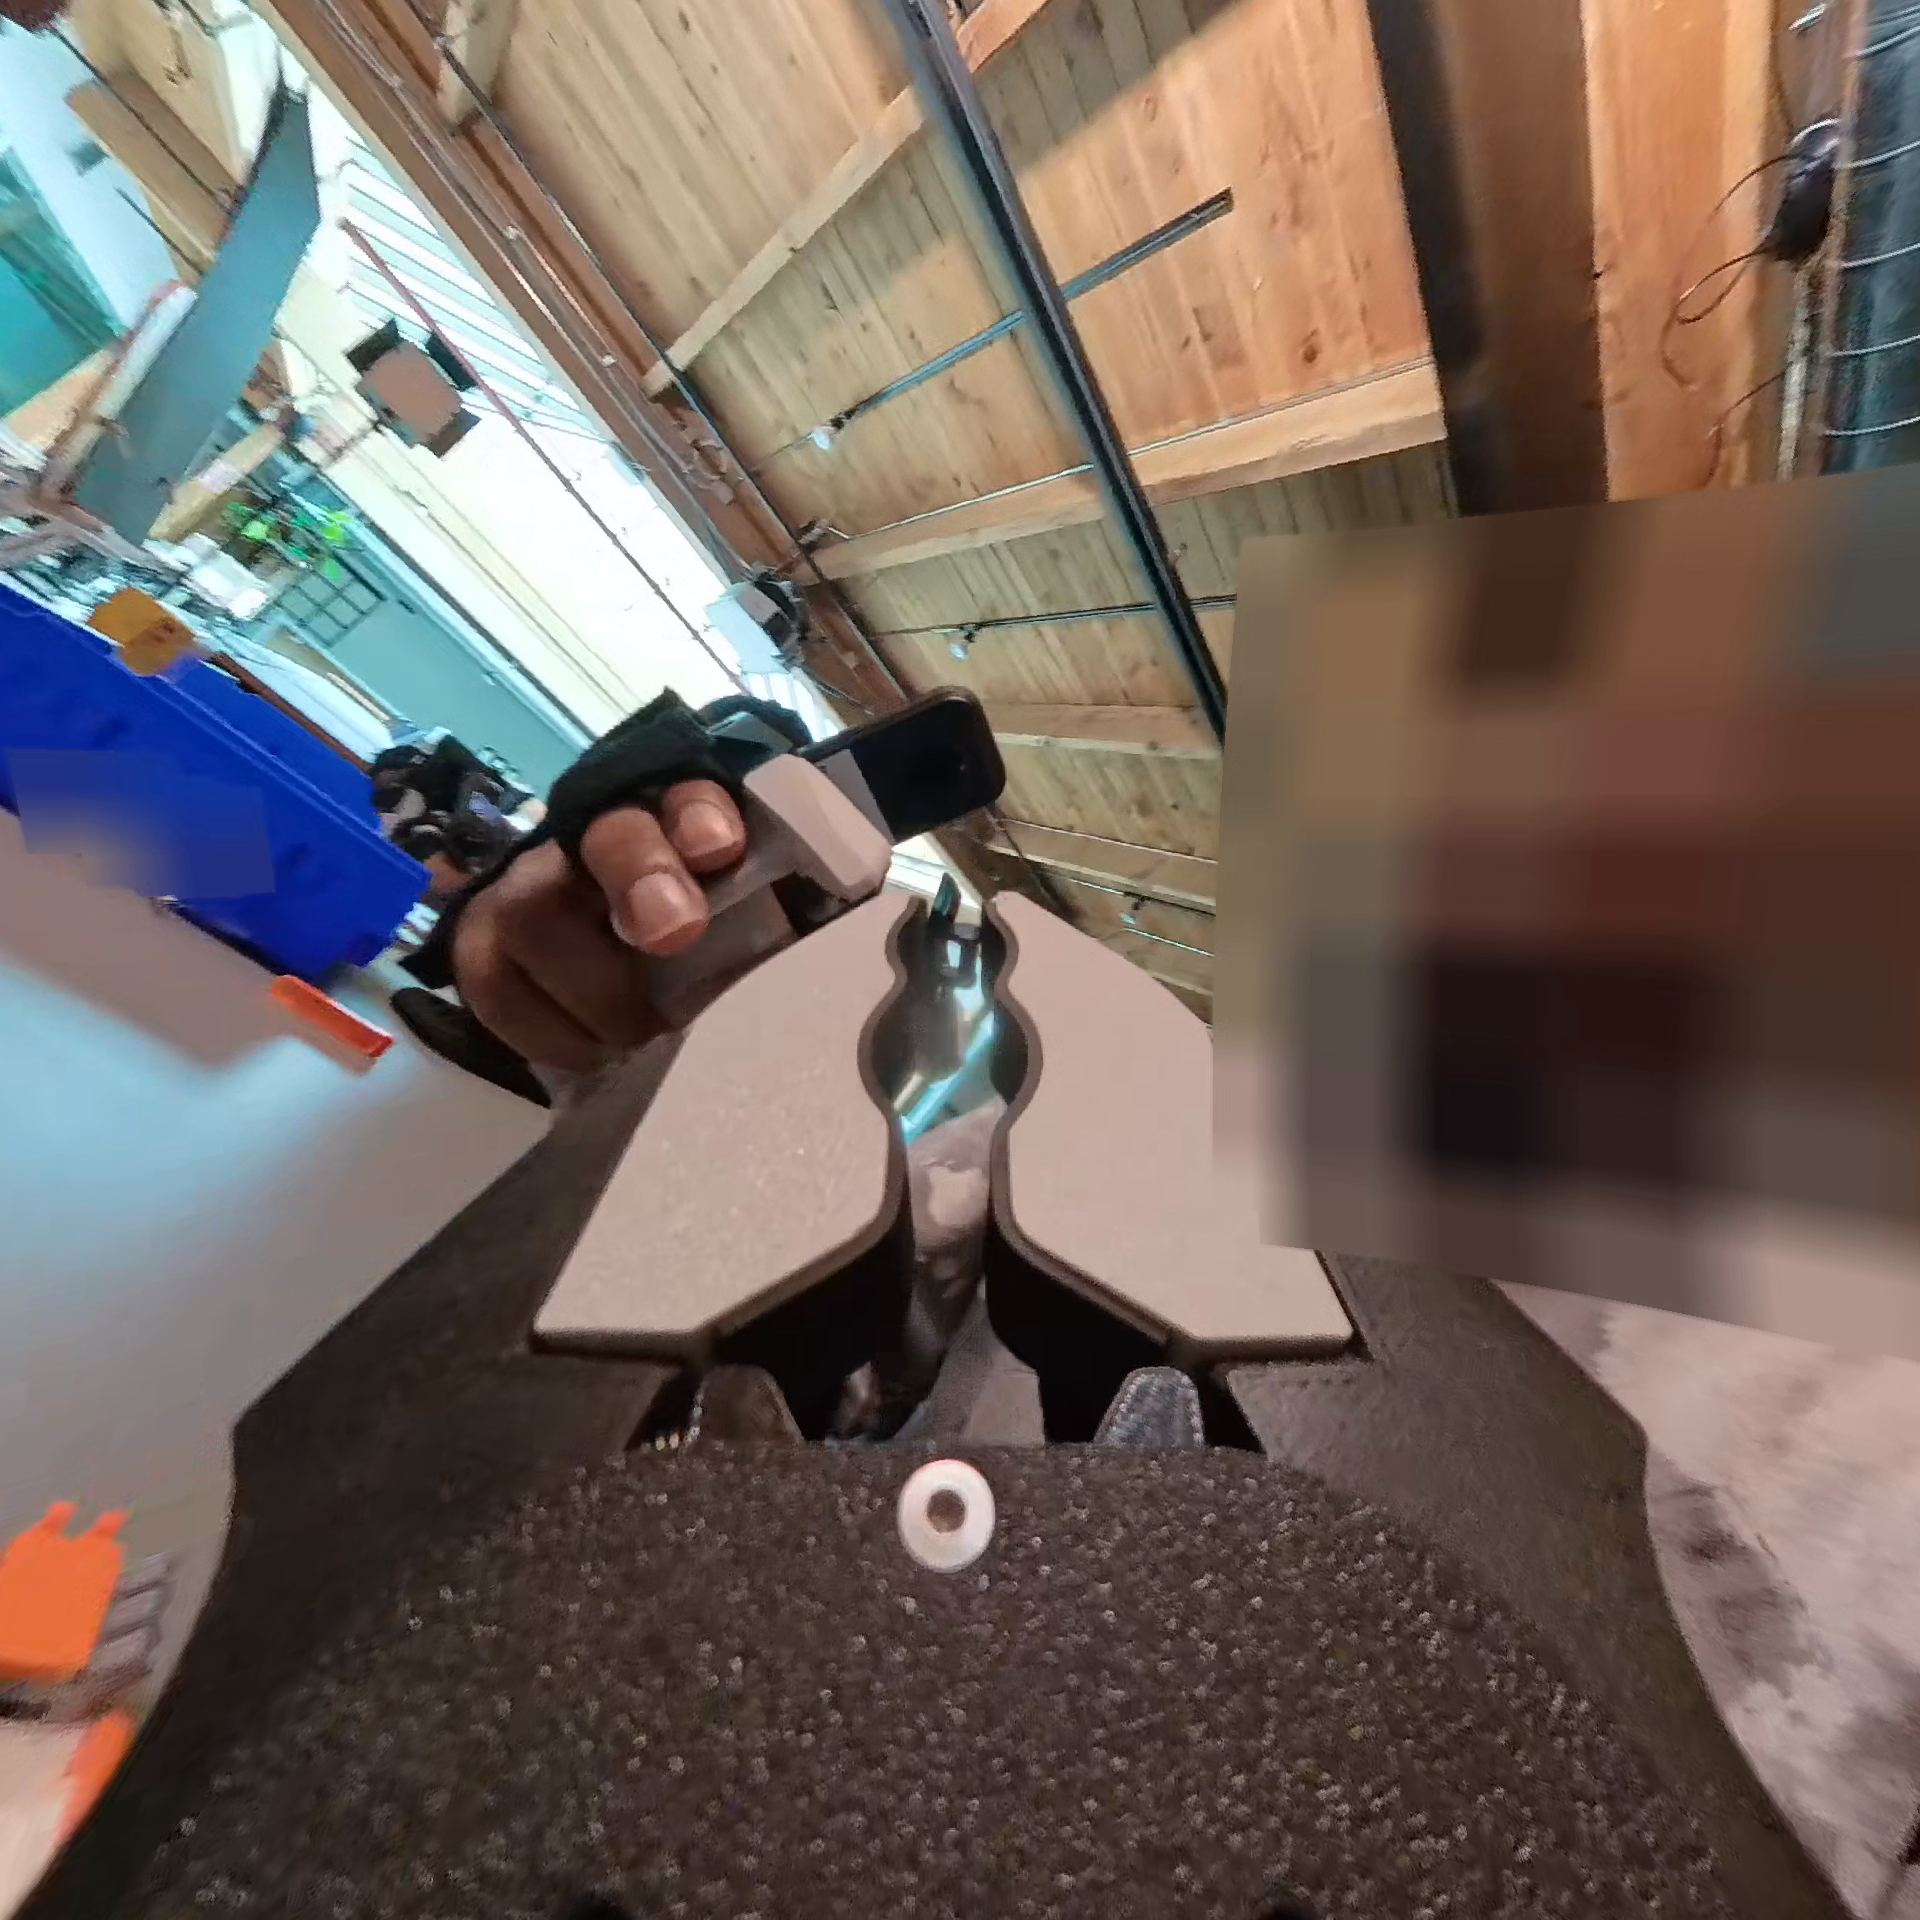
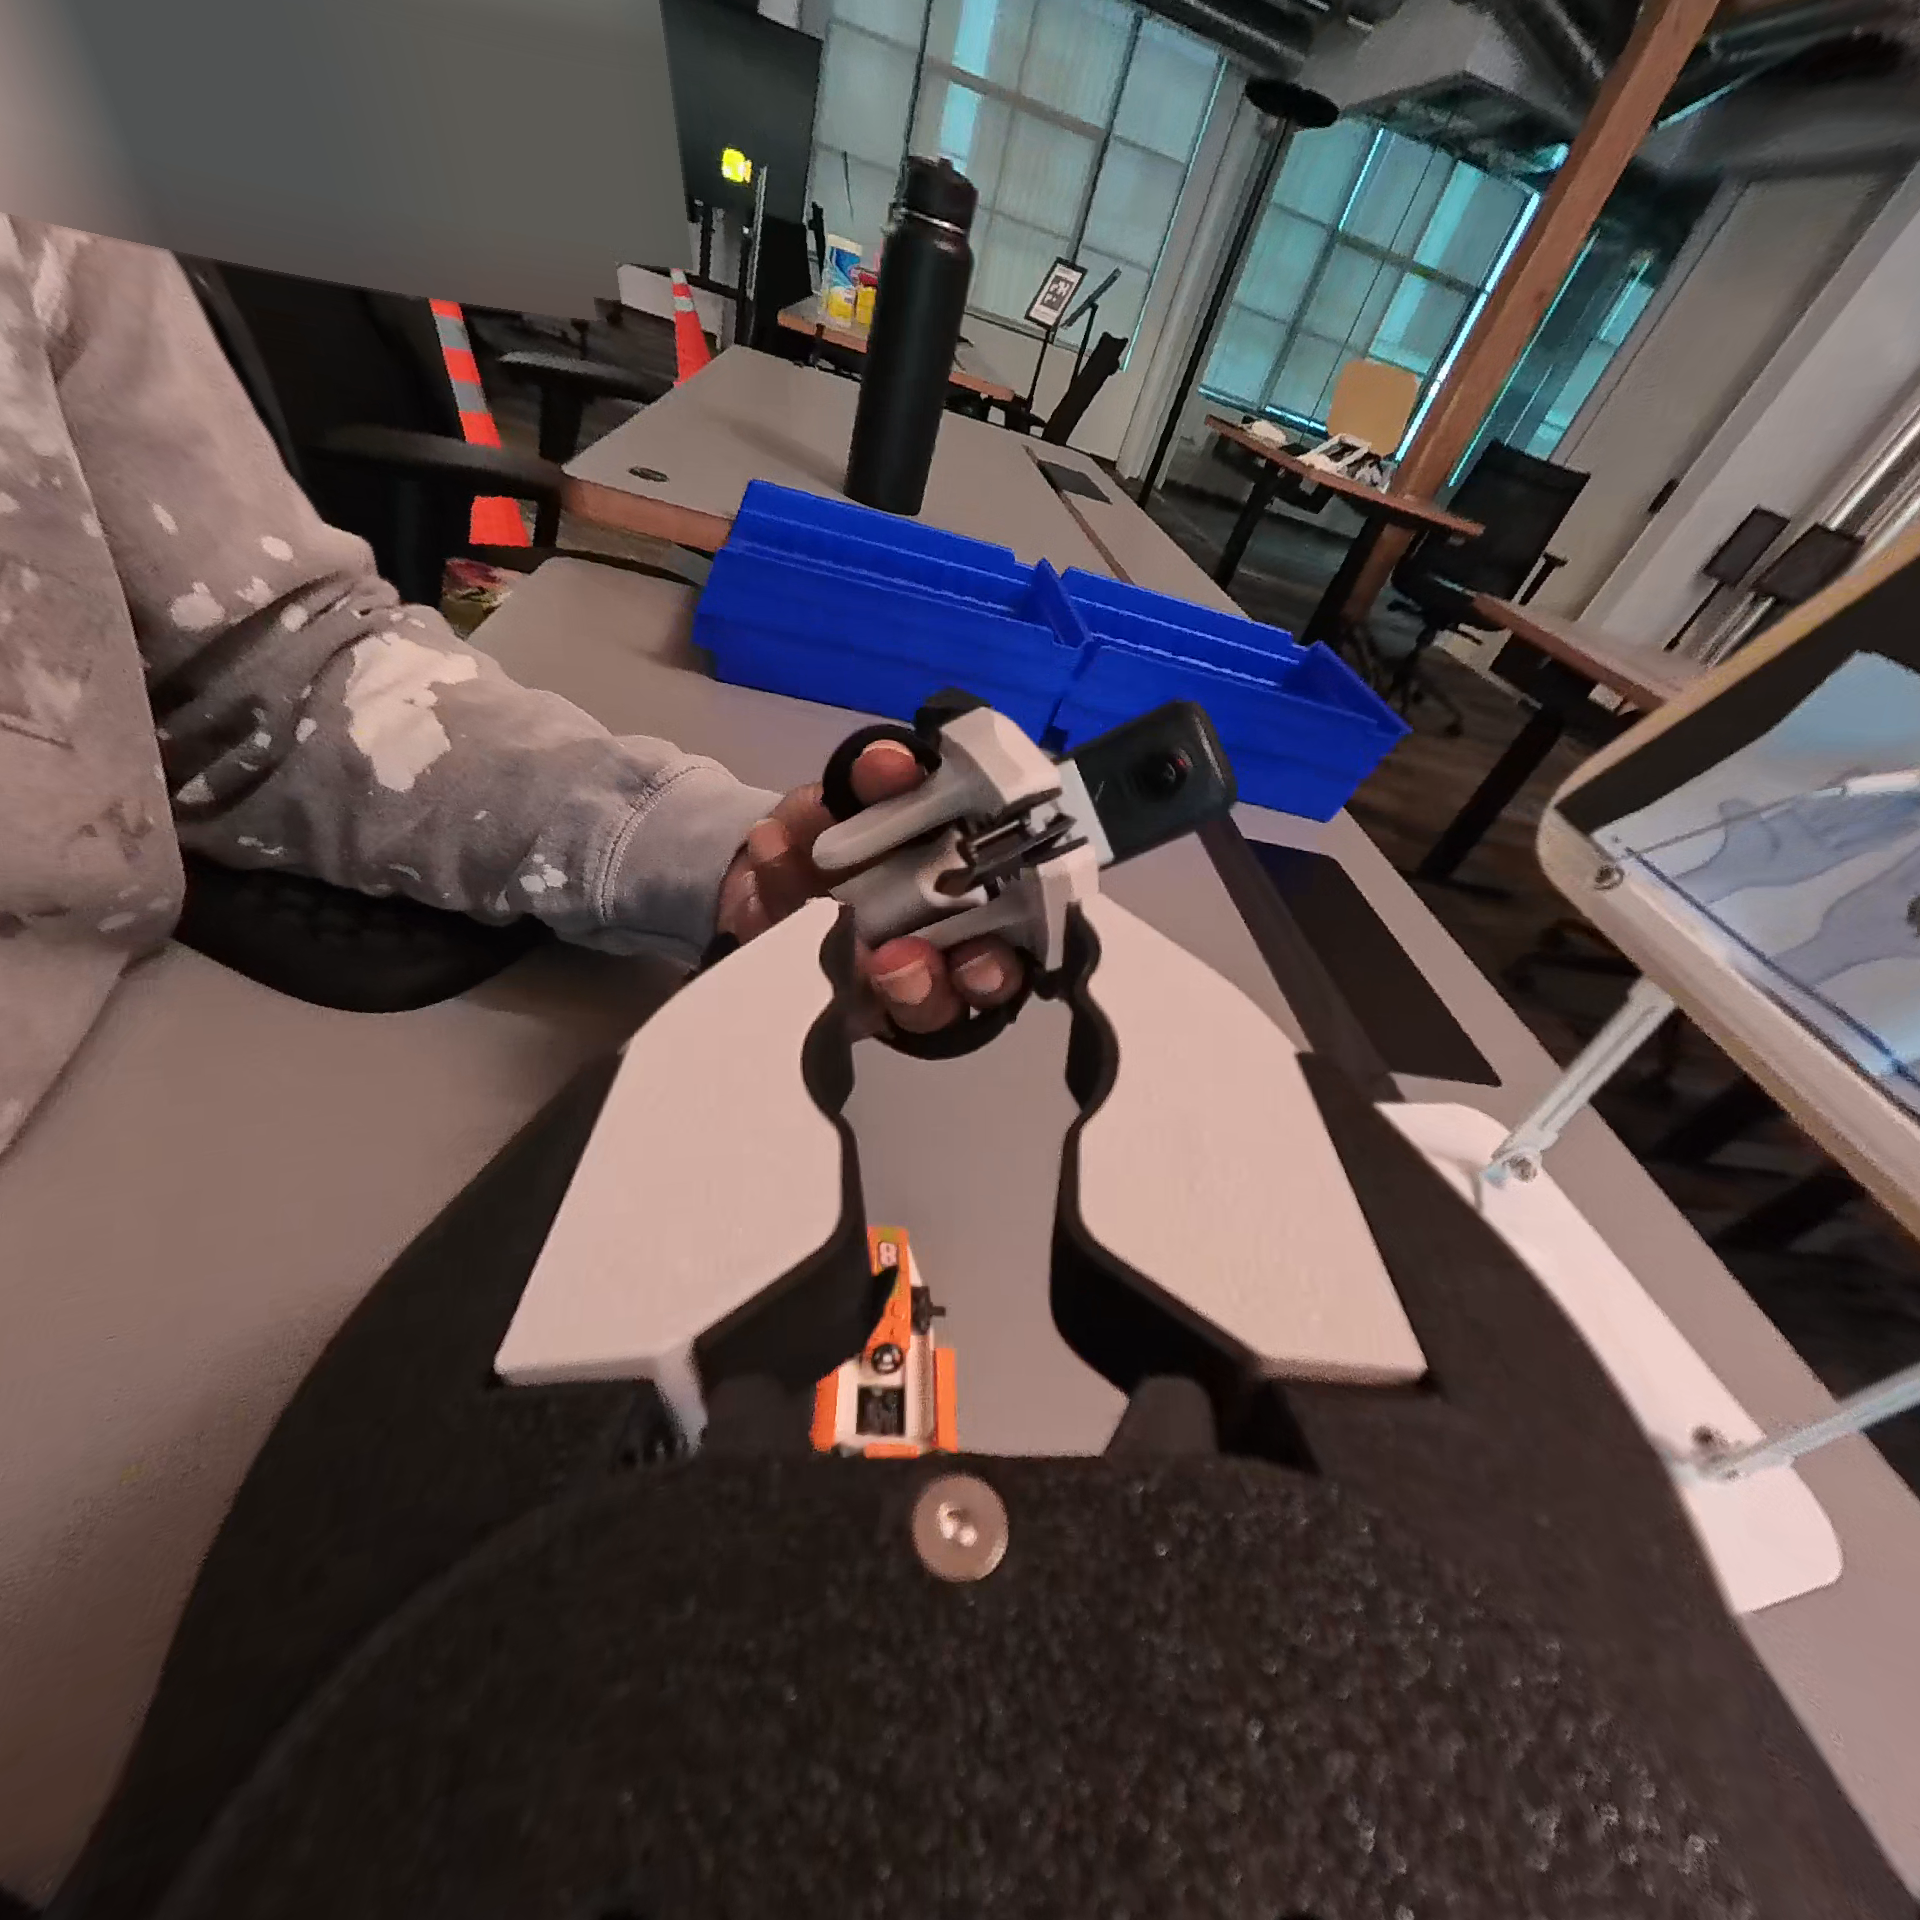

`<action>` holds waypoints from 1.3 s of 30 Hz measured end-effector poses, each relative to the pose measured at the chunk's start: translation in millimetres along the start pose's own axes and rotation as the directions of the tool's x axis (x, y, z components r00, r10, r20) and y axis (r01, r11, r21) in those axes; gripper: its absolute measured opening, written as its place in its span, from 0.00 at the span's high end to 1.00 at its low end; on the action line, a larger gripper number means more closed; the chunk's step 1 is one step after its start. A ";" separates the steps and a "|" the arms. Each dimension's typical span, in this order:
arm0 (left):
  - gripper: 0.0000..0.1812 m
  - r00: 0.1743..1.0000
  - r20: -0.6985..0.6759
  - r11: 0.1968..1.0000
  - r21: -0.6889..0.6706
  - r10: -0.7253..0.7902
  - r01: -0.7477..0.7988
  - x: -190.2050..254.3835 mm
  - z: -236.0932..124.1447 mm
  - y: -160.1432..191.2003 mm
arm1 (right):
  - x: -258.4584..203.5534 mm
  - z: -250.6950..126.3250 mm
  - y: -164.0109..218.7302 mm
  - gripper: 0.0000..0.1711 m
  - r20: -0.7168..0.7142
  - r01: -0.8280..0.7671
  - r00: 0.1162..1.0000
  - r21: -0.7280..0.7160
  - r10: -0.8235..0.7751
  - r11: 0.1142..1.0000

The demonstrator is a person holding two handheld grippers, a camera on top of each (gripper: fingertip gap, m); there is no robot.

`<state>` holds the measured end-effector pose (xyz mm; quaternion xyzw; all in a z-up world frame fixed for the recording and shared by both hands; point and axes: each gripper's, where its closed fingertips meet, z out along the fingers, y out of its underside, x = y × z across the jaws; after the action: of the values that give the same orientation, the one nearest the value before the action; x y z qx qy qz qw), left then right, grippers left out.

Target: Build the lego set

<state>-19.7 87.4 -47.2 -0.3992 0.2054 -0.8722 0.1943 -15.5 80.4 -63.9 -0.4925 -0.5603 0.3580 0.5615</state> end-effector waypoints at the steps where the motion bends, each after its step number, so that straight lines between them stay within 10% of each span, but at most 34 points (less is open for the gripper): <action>1: 0.95 1.000 -0.023 1.000 -0.019 -0.017 0.016 2.6 1.7 3.8 | -2.6 2.1 -1.3 0.78 0.002 0.019 1.000 0.000 -0.019 1.000; 17: 0.95 0.976 -0.202 0.980 -0.194 -0.077 0.037 28.9 17.8 40.9 | -40.5 9.2 -24.2 0.81 0.121 0.128 0.984 0.050 -0.133 0.991; 27: 0.92 0.960 0.225 0.967 -0.226 0.165 -0.114 -14.3 7.5 22.1 | -3.9 -4.3 -0.3 0.81 -0.068 0.225 0.967 -0.212 -0.244 0.951; 39: 0.95 0.918 0.354 0.959 -0.273 0.178 -0.081 -32.0 5.8 27.1 | 5.0 -3.2 23.2 0.81 -0.085 0.299 0.929 -0.399 -0.360 0.867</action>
<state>8.9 79.5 -77.4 -0.5654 0.2999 -0.7315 0.2351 -8.3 90.7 -84.4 -0.5150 -0.6487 0.1019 0.5509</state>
